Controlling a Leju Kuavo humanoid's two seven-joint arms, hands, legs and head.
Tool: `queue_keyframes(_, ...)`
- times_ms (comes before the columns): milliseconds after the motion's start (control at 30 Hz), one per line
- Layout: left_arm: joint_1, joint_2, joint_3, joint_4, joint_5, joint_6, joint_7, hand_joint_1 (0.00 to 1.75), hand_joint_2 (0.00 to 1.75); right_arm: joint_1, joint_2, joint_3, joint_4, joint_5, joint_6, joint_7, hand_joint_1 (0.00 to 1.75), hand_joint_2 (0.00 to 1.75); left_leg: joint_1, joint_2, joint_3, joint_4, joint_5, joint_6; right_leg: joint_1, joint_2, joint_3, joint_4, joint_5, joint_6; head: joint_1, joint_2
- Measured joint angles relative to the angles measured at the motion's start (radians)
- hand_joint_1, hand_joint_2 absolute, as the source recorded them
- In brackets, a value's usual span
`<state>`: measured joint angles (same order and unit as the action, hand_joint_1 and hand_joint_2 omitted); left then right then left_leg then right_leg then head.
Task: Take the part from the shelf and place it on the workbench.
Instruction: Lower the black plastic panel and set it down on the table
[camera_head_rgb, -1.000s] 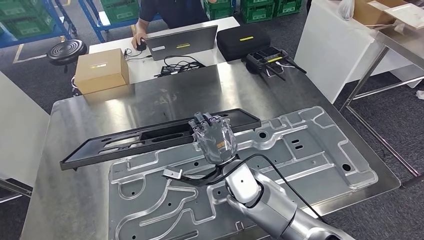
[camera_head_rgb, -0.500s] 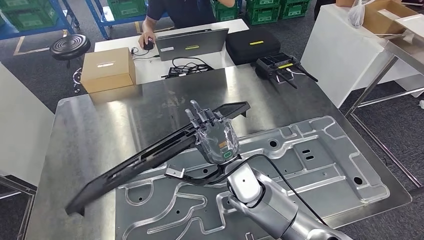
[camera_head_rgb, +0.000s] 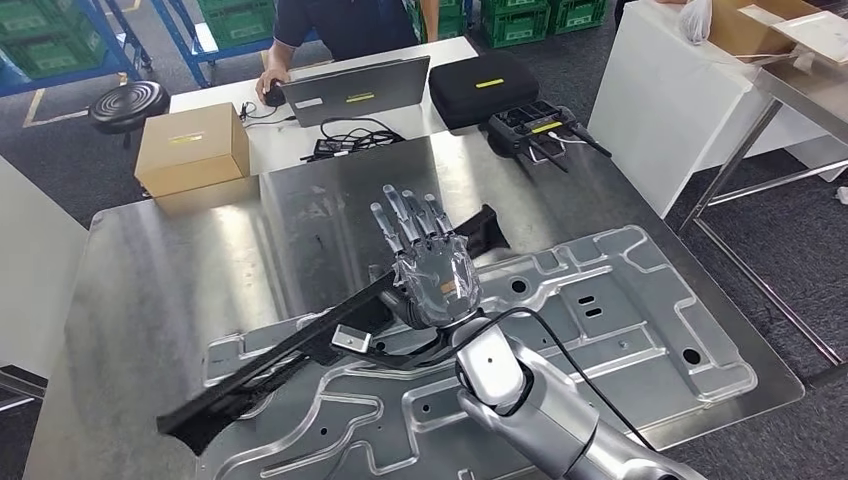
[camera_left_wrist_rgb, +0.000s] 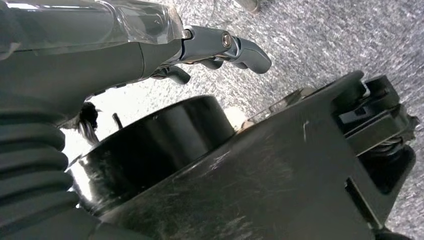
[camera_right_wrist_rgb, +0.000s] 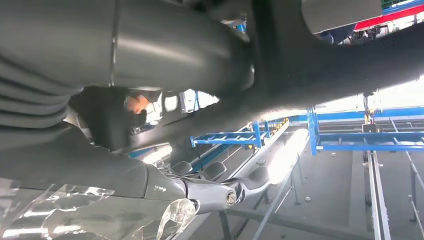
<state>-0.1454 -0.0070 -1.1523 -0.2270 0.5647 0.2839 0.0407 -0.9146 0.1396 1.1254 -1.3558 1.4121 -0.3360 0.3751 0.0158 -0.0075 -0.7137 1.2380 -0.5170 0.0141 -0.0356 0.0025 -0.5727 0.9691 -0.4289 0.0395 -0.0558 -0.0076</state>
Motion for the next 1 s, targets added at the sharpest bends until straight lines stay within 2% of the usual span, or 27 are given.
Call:
queue_keyframes(67,0.005,0.000,0.000,0.000,0.000,0.000,-0.001,0.00,0.00,-0.001,0.000,0.000,-0.004,-0.003,0.001,-0.001,0.00,0.00,-0.002,0.000,0.064,-0.146,0.069,0.012,0.001,0.001,0.003,0.000,-0.002,0.004,0.000,0.000)
queue_keyframes(100,0.007,-0.001,0.000,0.000,0.000,0.000,-0.001,0.00,0.00,-0.001,0.000,0.000,-0.006,-0.006,0.002,-0.001,0.00,0.00,-0.006,0.000,0.095,-0.211,0.095,0.017,0.002,0.002,0.004,0.000,-0.004,0.007,0.000,0.000)
queue_keyframes(133,0.010,-0.001,0.000,0.000,-0.001,0.000,-0.001,0.00,0.00,-0.001,0.000,0.000,-0.009,-0.009,0.003,-0.002,0.00,0.00,-0.010,0.001,0.114,-0.251,0.109,0.021,0.004,0.002,0.004,-0.001,-0.006,0.012,0.000,0.000)
queue_keyframes(200,0.013,-0.002,0.000,0.000,-0.002,-0.002,-0.001,0.00,0.00,0.000,0.000,0.000,-0.012,-0.015,0.008,-0.006,0.00,0.00,-0.017,0.001,0.122,-0.266,0.113,0.026,0.005,0.001,0.006,-0.004,-0.008,0.024,0.000,0.000)
queue_keyframes(233,0.015,-0.003,0.000,0.000,-0.003,-0.003,-0.001,0.00,0.00,0.000,0.000,0.000,-0.013,-0.019,0.011,-0.007,0.00,0.00,-0.016,0.000,0.123,-0.269,0.115,0.032,0.005,0.001,0.008,-0.006,-0.011,0.031,0.000,0.000)
queue_keyframes(300,0.019,-0.005,-0.001,0.000,-0.003,-0.006,-0.002,0.00,0.00,0.000,0.000,0.000,-0.016,-0.029,0.016,-0.008,0.00,0.00,-0.012,0.000,0.128,-0.277,0.120,0.046,0.006,0.000,-0.003,0.025,-0.033,0.038,0.001,0.000)
queue_keyframes(333,0.020,-0.006,-0.001,0.000,-0.003,-0.007,-0.003,0.00,0.00,-0.001,-0.001,0.000,-0.017,-0.034,0.018,-0.008,0.00,0.00,-0.010,0.000,0.131,-0.281,0.123,0.052,0.007,0.000,-0.025,0.073,-0.060,0.039,0.001,0.000)
queue_keyframes(400,0.022,-0.007,-0.001,0.000,-0.004,-0.011,-0.005,0.00,0.00,0.001,-0.003,0.000,-0.018,-0.040,0.020,-0.009,0.00,0.00,-0.013,0.000,0.130,-0.281,0.123,0.060,0.009,0.001,-0.095,0.213,-0.123,0.038,0.001,0.000)
queue_keyframes(433,0.022,-0.008,-0.001,0.000,-0.005,-0.013,-0.006,0.00,0.00,0.003,-0.005,0.000,-0.018,-0.041,0.021,-0.010,0.00,0.00,-0.015,0.000,0.130,-0.281,0.123,0.061,0.009,0.001,-0.125,0.270,-0.142,0.038,0.001,0.000)
queue_keyframes(467,0.021,-0.009,-0.001,0.000,-0.005,-0.015,-0.007,0.00,0.00,0.005,-0.007,0.000,-0.018,-0.042,0.021,-0.010,0.00,0.00,-0.017,-0.001,0.130,-0.281,0.123,0.062,0.010,0.001,-0.139,0.294,-0.141,0.038,0.001,0.000)
queue_keyframes(500,0.022,-0.009,-0.001,0.000,-0.006,-0.018,-0.007,0.00,0.00,0.007,-0.008,0.001,-0.018,-0.043,0.021,-0.010,0.00,0.00,-0.018,-0.001,0.130,-0.280,0.124,0.061,0.010,0.001,-0.132,0.274,-0.122,0.037,0.001,0.000)
queue_keyframes(567,0.021,-0.009,0.000,0.000,-0.004,-0.021,-0.009,0.00,0.00,0.007,-0.009,0.001,-0.018,-0.043,0.021,-0.010,0.00,0.00,-0.019,-0.002,0.129,-0.275,0.125,0.058,0.008,-0.001,-0.065,0.136,-0.055,0.035,0.001,0.000)
queue_keyframes(600,0.019,-0.009,0.000,0.000,-0.004,-0.022,-0.010,0.00,0.00,0.006,-0.008,0.001,-0.018,-0.043,0.020,-0.010,0.00,0.00,-0.021,-0.002,0.128,-0.270,0.125,0.055,0.009,-0.002,-0.033,0.069,-0.027,0.032,0.001,0.000)
queue_keyframes(633,0.016,-0.008,0.000,0.000,-0.003,-0.023,-0.012,0.00,0.00,0.005,-0.008,0.001,-0.018,-0.043,0.019,-0.010,0.00,0.00,-0.023,-0.003,0.126,-0.267,0.124,0.051,0.009,-0.002,-0.011,0.025,-0.009,0.029,0.001,0.000)
queue_keyframes(667,0.013,-0.008,0.000,0.000,-0.004,-0.022,-0.012,0.00,0.00,0.005,-0.008,0.001,-0.018,-0.043,0.019,-0.010,0.00,0.00,-0.025,-0.003,0.125,-0.265,0.124,0.045,0.011,-0.002,-0.004,0.007,-0.002,0.025,0.001,0.000)
queue_keyframes(733,0.006,-0.007,0.000,0.000,-0.005,-0.022,-0.013,0.00,0.00,0.004,-0.008,0.001,-0.019,-0.043,0.019,-0.011,0.00,0.00,-0.025,-0.003,0.122,-0.267,0.122,0.034,0.013,0.000,-0.007,0.006,0.002,0.012,0.001,0.000)
queue_keyframes(800,0.002,-0.006,0.001,0.000,-0.006,-0.021,-0.012,0.00,0.00,0.003,-0.008,0.001,-0.019,-0.043,0.019,-0.011,0.00,0.00,-0.021,-0.002,0.110,-0.244,0.101,0.022,0.007,0.001,-0.009,0.003,0.005,-0.002,0.001,0.000)
queue_keyframes(867,-0.001,-0.006,0.001,0.000,-0.006,-0.019,-0.010,0.00,0.00,0.003,-0.007,0.001,-0.020,-0.043,0.019,-0.011,0.00,0.00,-0.014,-0.001,0.067,-0.140,0.038,0.009,0.001,0.002,-0.013,0.002,0.010,-0.012,0.000,0.000)
queue_keyframes(933,-0.003,-0.006,0.001,0.000,-0.006,-0.018,-0.009,0.00,0.00,0.004,-0.007,0.002,-0.020,-0.043,0.019,-0.012,0.00,0.00,-0.004,0.000,0.010,-0.002,-0.027,-0.003,0.001,0.002,-0.017,0.002,0.013,-0.014,0.000,0.000)
queue_keyframes(967,-0.004,-0.006,0.001,0.000,-0.006,-0.018,-0.009,0.00,0.00,0.006,-0.008,0.003,-0.020,-0.044,0.019,-0.012,0.00,0.00,0.000,0.000,-0.002,0.031,-0.037,-0.007,0.001,0.002,-0.019,0.002,0.014,-0.013,0.000,0.000)
queue_keyframes(1000,-0.004,-0.006,0.001,0.000,-0.006,-0.018,-0.009,0.00,0.00,0.007,-0.008,0.004,-0.020,-0.044,0.020,-0.012,0.00,0.00,0.002,0.000,0.005,0.026,-0.029,-0.009,0.000,0.002,-0.020,0.003,0.015,-0.011,0.000,0.000)
